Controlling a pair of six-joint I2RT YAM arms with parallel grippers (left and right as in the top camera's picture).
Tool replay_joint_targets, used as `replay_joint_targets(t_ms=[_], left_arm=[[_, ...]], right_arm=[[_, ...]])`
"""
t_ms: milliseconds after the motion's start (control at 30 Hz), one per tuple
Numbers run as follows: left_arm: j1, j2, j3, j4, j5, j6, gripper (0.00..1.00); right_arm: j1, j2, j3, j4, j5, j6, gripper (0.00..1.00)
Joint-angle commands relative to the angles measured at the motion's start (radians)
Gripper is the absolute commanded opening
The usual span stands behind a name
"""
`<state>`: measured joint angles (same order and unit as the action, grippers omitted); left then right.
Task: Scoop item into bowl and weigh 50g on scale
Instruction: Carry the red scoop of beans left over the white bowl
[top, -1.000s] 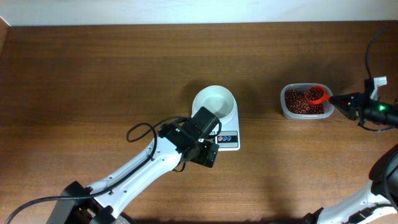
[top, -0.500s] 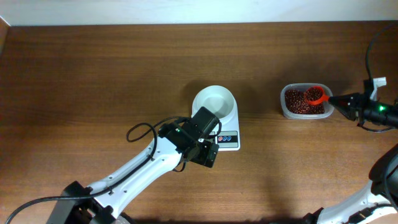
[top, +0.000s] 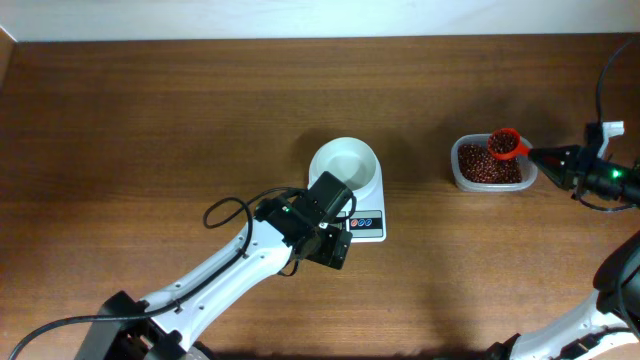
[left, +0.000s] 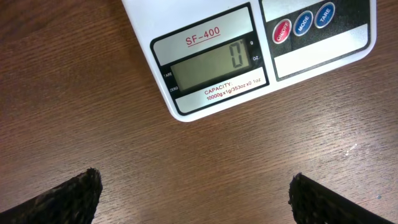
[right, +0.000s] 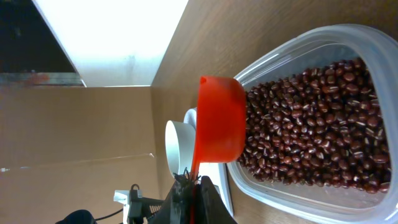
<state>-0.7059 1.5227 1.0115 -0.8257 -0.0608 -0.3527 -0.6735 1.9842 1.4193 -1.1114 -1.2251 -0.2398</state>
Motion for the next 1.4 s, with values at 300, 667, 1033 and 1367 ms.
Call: replay_joint_targets(t_ms=[300, 667, 1033, 1367], left_arm=[[-0.003, -0.010, -0.004, -0.001, -0.008, 0.002, 0.99], [-0.003, -0.010, -0.004, -0.001, -0.008, 0.002, 0.99], [-0.003, -0.010, -0.004, -0.001, -0.008, 0.002, 0.99], [-0.003, -0.010, -0.004, -0.001, -0.008, 0.002, 0.99]], right_arm=[[0.162, 0.008, 0.020, -0.004, -0.059, -0.015, 0.04], [0.435, 0.008, 0.020, 0.009, -0.111, -0.015, 0.04], [0.639, 0.008, 0.020, 0.069, -0.119, -0.014, 0.04], [0.694, 0.008, 0.020, 0.252, -0.125, -0.002, 0.04]])
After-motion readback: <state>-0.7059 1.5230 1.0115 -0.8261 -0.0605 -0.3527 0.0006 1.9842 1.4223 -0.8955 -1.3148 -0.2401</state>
